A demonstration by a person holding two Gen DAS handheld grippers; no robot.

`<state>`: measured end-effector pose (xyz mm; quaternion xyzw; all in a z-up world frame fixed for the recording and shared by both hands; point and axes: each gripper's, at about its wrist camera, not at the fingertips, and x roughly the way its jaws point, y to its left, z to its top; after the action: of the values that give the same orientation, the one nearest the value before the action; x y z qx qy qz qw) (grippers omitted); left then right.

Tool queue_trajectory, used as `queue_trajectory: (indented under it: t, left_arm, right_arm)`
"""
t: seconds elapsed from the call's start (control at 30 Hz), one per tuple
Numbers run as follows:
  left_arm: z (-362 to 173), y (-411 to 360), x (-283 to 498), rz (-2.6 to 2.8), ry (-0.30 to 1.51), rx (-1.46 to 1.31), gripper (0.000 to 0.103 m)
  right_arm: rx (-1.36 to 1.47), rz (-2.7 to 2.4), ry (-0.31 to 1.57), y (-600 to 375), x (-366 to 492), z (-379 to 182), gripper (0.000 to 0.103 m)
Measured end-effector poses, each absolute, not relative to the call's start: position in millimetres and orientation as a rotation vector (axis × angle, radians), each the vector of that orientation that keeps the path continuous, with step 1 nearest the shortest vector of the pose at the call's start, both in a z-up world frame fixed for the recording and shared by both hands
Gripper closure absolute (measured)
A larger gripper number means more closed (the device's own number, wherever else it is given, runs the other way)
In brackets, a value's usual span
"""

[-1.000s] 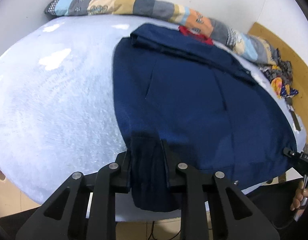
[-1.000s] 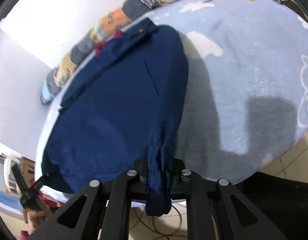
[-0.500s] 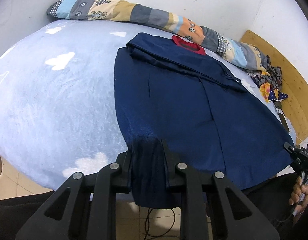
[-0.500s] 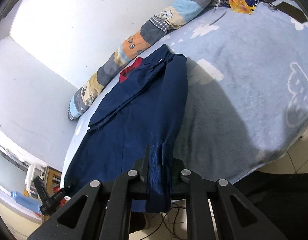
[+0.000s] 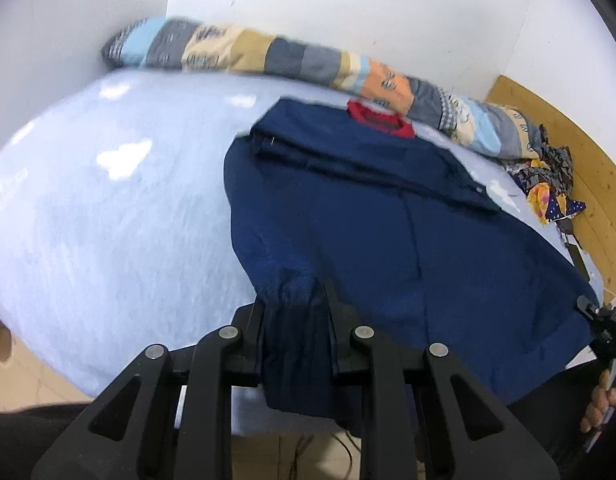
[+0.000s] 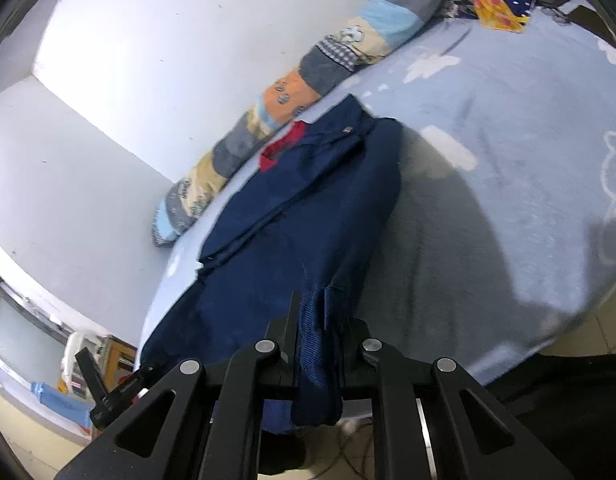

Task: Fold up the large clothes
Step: 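Lift the hem with both grippers and carry it toward the red collar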

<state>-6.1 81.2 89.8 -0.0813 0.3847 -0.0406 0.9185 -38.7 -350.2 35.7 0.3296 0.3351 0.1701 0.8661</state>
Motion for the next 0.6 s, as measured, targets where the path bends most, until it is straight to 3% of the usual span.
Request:
queue_trajectory:
  t: [0.6]
  left_arm:
    - [163,86,13,-0.106,0.621,-0.203,0.084]
  right_arm:
    - [0.709,0.440,0.557,-360,-16,111,0.091]
